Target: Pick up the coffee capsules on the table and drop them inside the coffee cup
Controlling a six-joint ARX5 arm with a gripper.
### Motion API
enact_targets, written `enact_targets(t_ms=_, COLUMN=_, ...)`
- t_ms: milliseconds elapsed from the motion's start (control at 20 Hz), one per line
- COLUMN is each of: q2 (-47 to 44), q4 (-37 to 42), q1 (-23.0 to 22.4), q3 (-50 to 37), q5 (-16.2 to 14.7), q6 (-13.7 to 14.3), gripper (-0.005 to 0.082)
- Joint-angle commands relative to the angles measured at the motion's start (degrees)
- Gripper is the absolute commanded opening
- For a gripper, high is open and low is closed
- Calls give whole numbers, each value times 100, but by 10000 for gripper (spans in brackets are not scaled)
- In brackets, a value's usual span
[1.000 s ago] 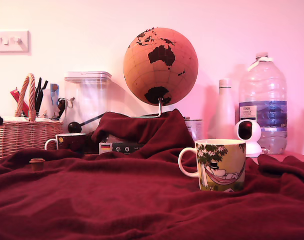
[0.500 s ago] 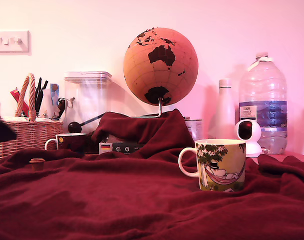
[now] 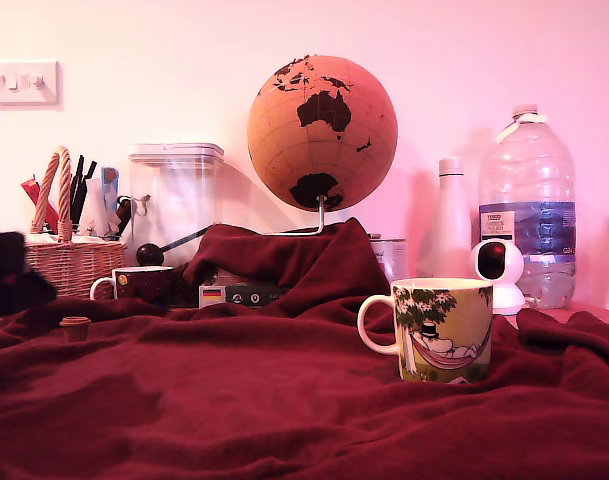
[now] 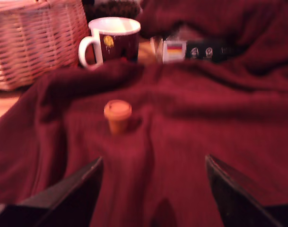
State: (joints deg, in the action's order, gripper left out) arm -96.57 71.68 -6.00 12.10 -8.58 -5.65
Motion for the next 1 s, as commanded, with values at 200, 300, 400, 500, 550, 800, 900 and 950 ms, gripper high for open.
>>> enact_targets(t_ms=200, q2=-634, q4=319, q1=-11, q3=339, q5=-105, q6=-37, gripper=619)
enact_targets(t_ms=300, q2=-839, q4=382, q1=-11, q3=470, q5=-114, q6=-35, gripper=619)
enact_targets(t_ms=400, q2=-1058, q4=382, q1=0, q3=632, q5=-160, q6=-35, gripper=619)
enact_targets(t_ms=500, q2=-1274, q4=402, q1=0, q3=804, q5=-168, q6=-33, gripper=619)
enact_targets(t_ms=550, q2=-1377, q4=496, q1=0, q3=876, q5=-175, q6=-33, gripper=619)
enact_targets(t_ms=800, q2=-1687, q4=588, q1=44, q3=1231, q5=-192, q6=-33, gripper=619)
enact_targets(t_ms=900, q2=-1816, q4=590, q1=103, q3=1355, q5=-291, q6=-31, gripper=619)
enact_targets(t_ms=950, q2=-1869, q4=588, q1=131, q3=1416, q5=-343, q6=-31, gripper=619)
